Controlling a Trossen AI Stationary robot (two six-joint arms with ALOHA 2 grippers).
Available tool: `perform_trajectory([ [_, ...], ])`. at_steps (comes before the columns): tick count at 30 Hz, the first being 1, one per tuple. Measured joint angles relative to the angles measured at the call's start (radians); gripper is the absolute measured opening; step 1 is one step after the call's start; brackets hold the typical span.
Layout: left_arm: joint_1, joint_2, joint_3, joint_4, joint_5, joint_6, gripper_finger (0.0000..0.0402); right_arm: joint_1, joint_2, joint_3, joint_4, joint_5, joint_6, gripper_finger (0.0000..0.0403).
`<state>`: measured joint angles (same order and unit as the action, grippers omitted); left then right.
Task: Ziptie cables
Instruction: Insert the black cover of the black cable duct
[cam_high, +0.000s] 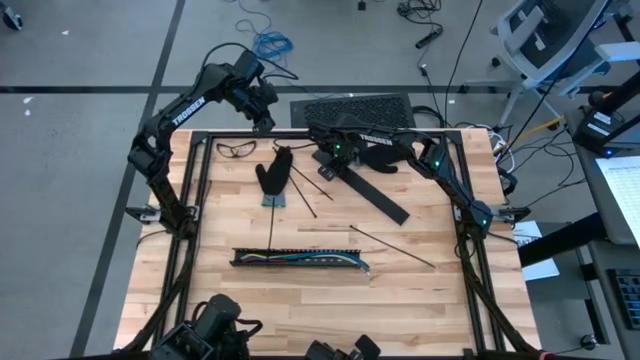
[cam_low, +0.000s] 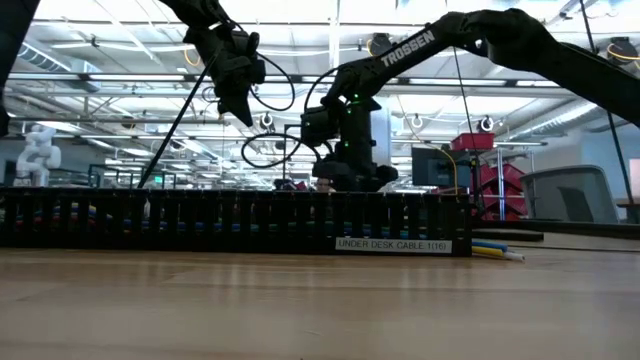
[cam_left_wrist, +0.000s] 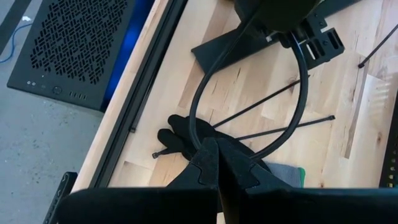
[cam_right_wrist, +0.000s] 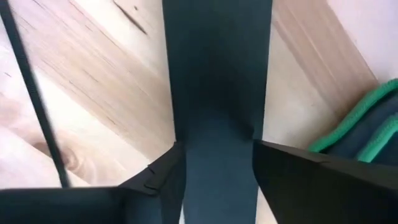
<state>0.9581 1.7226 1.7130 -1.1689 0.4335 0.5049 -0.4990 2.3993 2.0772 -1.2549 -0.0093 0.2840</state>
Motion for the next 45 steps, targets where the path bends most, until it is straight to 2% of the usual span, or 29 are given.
perform_trajectory([
  [4,0.0,0.0,0.0,0.0,0.0,0.0,0.0,-0.003,0.0,0.0,-0.001,-0.001,-0.019,0.0157],
  [7,0.0,0.0,0.0,-0.001,0.0,0.0,0.0,-0.003,0.0,0.001,-0.001,0.0,-0.034,0.0163],
  [17,0.003,0.0,0.0,-0.023,0.0,0.004,0.0,0.0,-0.004,0.001,-0.067,-0.02,-0.079,0.0269],
  [23,0.003,0.0,0.0,-0.027,0.0,0.005,0.0,0.0,-0.006,0.004,-0.011,-0.049,-0.098,0.0302],
  [36,0.003,0.0,0.0,-0.053,-0.006,-0.002,0.0,-0.019,-0.008,-0.013,0.036,-0.023,-0.091,0.0309],
  [40,0.003,0.0,0.0,-0.053,-0.006,-0.002,0.0,-0.02,-0.008,-0.071,0.065,-0.076,-0.084,0.0309],
  [45,0.003,0.0,0.0,-0.054,-0.006,-0.002,0.0,-0.021,-0.018,-0.122,0.102,-0.083,-0.067,0.0309],
])
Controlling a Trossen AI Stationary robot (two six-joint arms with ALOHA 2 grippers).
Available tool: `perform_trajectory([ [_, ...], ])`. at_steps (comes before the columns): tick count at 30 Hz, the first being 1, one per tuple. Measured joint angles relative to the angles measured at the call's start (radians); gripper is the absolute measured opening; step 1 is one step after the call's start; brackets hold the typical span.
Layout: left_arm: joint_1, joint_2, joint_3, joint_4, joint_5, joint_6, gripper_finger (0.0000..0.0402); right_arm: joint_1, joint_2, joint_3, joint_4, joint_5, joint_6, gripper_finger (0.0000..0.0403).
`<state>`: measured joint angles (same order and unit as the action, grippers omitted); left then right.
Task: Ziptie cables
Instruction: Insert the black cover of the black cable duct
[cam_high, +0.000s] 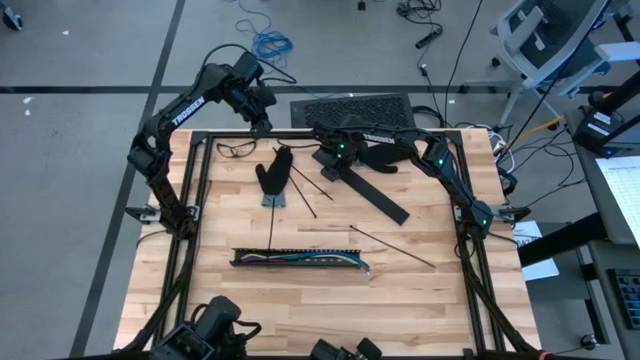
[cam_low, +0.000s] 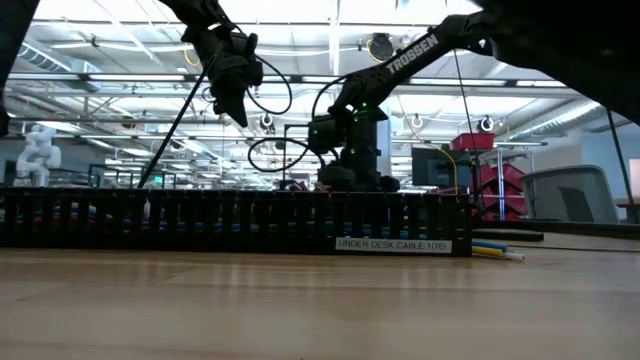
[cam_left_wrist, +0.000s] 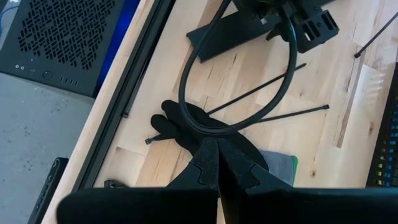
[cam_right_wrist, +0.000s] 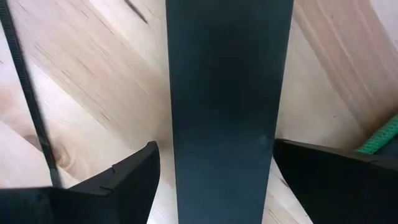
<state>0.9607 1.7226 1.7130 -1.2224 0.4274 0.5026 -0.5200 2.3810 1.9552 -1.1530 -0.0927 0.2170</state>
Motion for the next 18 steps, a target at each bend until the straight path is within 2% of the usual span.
perform_trajectory([
  [9,0.0,0.0,0.0,0.0,-0.012,0.0,0.0,0.0,0.003,-0.002,0.0,-0.002,0.003,0.0304],
  [18,0.0,0.0,0.0,0.0,-0.013,-0.001,0.0,-0.001,0.006,-0.004,-0.003,0.005,0.004,0.0248],
])
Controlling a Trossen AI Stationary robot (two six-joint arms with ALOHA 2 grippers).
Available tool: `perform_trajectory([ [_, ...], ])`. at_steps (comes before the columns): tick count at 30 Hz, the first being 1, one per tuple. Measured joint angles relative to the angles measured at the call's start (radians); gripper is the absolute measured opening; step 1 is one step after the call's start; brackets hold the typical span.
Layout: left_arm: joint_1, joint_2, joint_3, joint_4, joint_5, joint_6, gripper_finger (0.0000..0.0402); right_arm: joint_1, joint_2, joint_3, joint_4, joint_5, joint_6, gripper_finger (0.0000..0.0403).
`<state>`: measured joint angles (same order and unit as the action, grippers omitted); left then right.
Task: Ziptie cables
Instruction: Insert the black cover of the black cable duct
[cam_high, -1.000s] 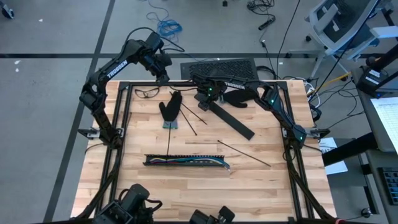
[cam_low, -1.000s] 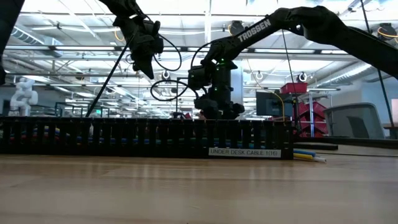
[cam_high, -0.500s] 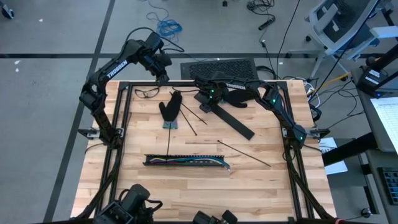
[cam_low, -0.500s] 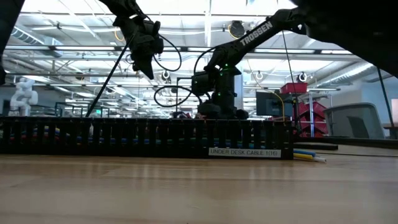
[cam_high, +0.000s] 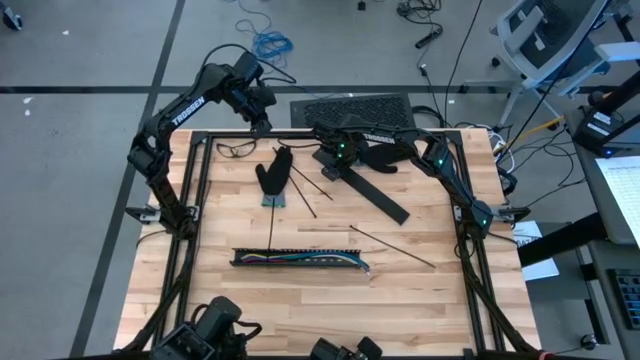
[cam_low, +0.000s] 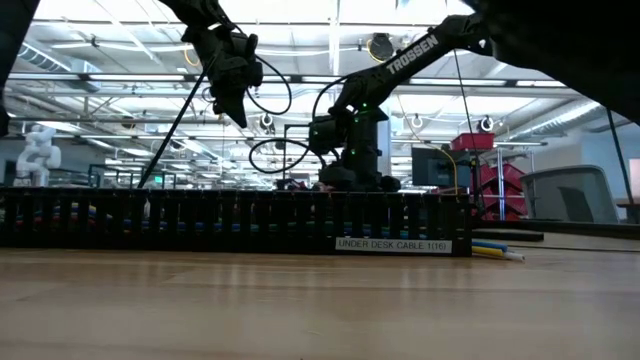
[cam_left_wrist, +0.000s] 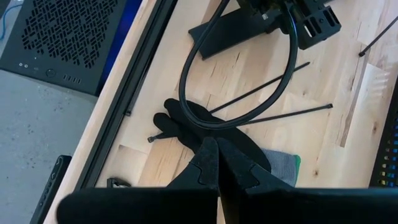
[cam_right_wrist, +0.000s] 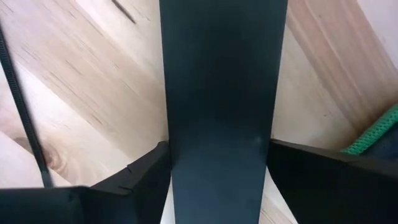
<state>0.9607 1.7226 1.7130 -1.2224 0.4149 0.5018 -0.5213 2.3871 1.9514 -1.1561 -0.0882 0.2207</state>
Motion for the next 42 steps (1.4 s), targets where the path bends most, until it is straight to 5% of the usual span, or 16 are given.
perform_trajectory([
  [42,0.005,0.0,0.0,-0.041,-0.005,0.028,0.0,-0.009,-0.008,0.087,-0.129,-0.022,-0.125,0.0237],
])
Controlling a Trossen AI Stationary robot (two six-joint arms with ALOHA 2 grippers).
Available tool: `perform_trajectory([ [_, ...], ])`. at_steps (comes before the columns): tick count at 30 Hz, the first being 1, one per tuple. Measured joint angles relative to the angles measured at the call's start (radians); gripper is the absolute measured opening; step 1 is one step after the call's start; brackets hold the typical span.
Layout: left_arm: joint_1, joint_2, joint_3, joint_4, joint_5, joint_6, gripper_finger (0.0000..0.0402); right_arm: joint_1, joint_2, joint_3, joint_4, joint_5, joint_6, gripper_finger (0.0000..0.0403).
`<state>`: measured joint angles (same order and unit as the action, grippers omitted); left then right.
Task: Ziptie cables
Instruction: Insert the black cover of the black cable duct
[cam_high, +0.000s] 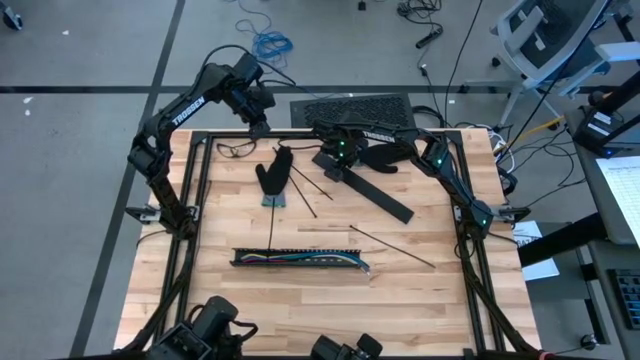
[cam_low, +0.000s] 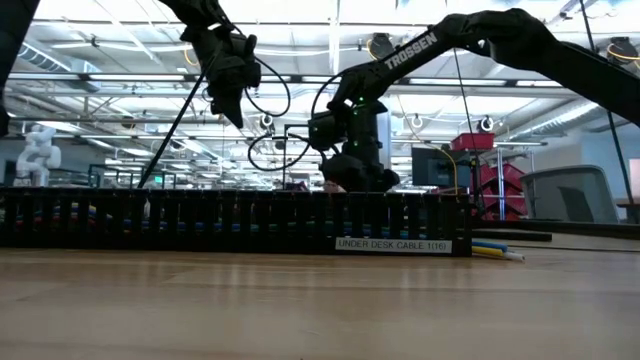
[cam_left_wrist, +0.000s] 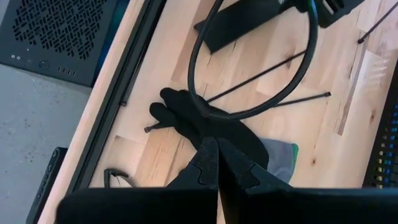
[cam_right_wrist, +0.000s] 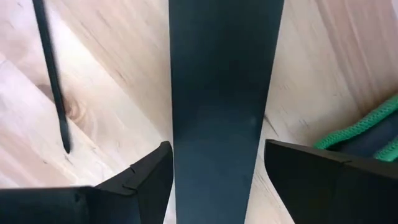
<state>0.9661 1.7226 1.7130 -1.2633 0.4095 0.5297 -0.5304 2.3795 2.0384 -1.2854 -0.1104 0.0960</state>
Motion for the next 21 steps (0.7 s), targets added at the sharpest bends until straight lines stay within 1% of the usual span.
perform_trajectory([
  [5,0.01,0.0,0.0,-0.006,-0.022,0.002,0.0,0.001,-0.001,0.0,0.012,0.0,-0.006,0.0237],
  [9,0.009,0.0,0.0,-0.01,-0.026,0.002,0.0,0.013,-0.001,0.0,0.072,0.001,-0.003,0.0237],
  [13,0.01,0.0,0.0,-0.015,-0.026,0.002,0.0,0.018,-0.002,-0.01,0.121,0.0,0.033,0.0237],
  [18,0.009,0.0,0.0,-0.013,-0.027,0.002,0.0,0.013,-0.006,-0.033,0.163,0.026,0.056,0.0237],
  [21,0.009,0.0,0.0,-0.012,-0.049,0.002,0.0,0.012,-0.007,-0.037,0.167,0.04,0.059,0.0237],
])
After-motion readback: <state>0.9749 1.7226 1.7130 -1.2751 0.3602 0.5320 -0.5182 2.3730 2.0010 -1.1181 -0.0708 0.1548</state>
